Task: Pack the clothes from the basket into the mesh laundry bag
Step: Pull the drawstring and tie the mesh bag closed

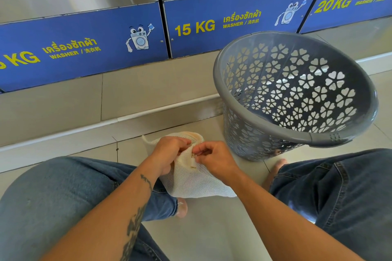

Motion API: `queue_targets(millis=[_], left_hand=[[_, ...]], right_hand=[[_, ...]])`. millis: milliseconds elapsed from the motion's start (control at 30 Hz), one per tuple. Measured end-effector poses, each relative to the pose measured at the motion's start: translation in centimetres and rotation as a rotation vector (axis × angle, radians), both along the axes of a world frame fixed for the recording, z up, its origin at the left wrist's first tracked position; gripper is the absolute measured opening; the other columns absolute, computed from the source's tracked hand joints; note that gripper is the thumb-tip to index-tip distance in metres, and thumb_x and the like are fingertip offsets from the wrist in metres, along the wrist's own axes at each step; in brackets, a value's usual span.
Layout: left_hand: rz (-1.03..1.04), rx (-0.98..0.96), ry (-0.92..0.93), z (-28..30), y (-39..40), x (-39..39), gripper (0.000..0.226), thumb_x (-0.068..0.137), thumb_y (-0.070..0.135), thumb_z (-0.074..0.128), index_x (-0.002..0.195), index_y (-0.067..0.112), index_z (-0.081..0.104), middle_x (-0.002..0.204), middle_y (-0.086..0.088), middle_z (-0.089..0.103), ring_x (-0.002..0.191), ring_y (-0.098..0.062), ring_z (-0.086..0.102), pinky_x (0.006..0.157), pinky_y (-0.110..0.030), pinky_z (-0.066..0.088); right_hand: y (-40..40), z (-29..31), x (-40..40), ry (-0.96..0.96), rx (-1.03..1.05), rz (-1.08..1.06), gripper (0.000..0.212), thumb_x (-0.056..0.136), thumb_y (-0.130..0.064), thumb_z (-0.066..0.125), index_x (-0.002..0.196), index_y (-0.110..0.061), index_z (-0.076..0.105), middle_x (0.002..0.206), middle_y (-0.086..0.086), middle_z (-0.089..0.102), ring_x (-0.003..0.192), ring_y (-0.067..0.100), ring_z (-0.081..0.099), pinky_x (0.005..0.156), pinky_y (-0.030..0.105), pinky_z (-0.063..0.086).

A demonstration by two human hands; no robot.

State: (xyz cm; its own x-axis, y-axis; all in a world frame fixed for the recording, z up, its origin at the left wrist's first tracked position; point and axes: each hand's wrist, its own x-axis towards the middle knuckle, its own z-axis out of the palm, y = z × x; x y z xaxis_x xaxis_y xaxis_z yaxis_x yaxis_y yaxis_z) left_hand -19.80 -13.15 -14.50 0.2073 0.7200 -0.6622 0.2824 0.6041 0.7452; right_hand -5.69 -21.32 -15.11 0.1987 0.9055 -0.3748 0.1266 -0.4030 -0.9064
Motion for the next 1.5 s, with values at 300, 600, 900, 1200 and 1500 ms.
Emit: queue_targets(millis=[300, 600, 900, 1200, 1500], left_hand=[[-0.291, -0.056, 0.195, 0.9, 2.2, 2.2, 0.039, 0.072, 0.045, 0.07, 0.084, 0.008, 0.072, 0.075, -0.008, 0.068, 0.07, -0.025, 0.061, 0.068, -0.036, 0.048], [-0.291, 0.073, 0.313, -0.1, 2.0, 3.8, 0.006, 0.077, 0.013, 0.053, 0.075, 0.009, 0.057, 0.057, -0.008, 0.051, 0.046, -0.02, 0.044, 0.046, -0.026, 0.033], [-0.132, 0.247, 0.25, -1.6, 2.0, 3.7, 0.022, 0.089, 0.019, 0.047, 0.067, 0.018, 0.052, 0.061, -0.003, 0.049, 0.057, -0.02, 0.046, 0.057, -0.032, 0.037], [0.021, 0.221, 0.18, -0.6, 3.7, 3.8, 0.018, 0.093, 0.021, 0.047, 0.092, 0.011, 0.062, 0.085, -0.014, 0.064, 0.078, -0.029, 0.061, 0.072, -0.038, 0.051], [0.009, 0.199, 0.144, -1.2, 2.8, 3.5, 0.02, 0.096, 0.024, 0.042, 0.086, 0.018, 0.058, 0.089, -0.015, 0.064, 0.08, -0.029, 0.061, 0.08, -0.047, 0.053]], right_hand=[[-0.5, -0.5, -0.9, 0.098, 0.021, -0.091, 0.031, 0.074, 0.008, 0.077, 0.078, -0.023, 0.077, 0.083, -0.003, 0.075, 0.08, 0.01, 0.07, 0.08, 0.026, 0.058], [-0.9, -1.4, -0.5, -0.054, 0.029, -0.044, 0.025, 0.076, 0.001, 0.078, 0.087, -0.02, 0.074, 0.084, -0.006, 0.069, 0.074, 0.003, 0.063, 0.069, 0.015, 0.051], [0.3, -1.5, 0.3, -0.264, 0.123, 0.054, 0.02, 0.069, -0.016, 0.081, 0.072, -0.029, 0.066, 0.089, -0.006, 0.064, 0.08, 0.01, 0.061, 0.072, 0.019, 0.05], [-1.8, -2.7, 0.2, -0.236, 0.005, 0.095, 0.024, 0.074, -0.01, 0.073, 0.092, -0.023, 0.065, 0.09, -0.005, 0.06, 0.079, 0.011, 0.057, 0.072, 0.026, 0.05], [-0.4, -1.8, -0.1, -0.141, -0.142, 0.032, 0.018, 0.092, -0.03, 0.064, 0.078, -0.02, 0.068, 0.081, 0.002, 0.071, 0.076, 0.017, 0.065, 0.077, 0.038, 0.056]])
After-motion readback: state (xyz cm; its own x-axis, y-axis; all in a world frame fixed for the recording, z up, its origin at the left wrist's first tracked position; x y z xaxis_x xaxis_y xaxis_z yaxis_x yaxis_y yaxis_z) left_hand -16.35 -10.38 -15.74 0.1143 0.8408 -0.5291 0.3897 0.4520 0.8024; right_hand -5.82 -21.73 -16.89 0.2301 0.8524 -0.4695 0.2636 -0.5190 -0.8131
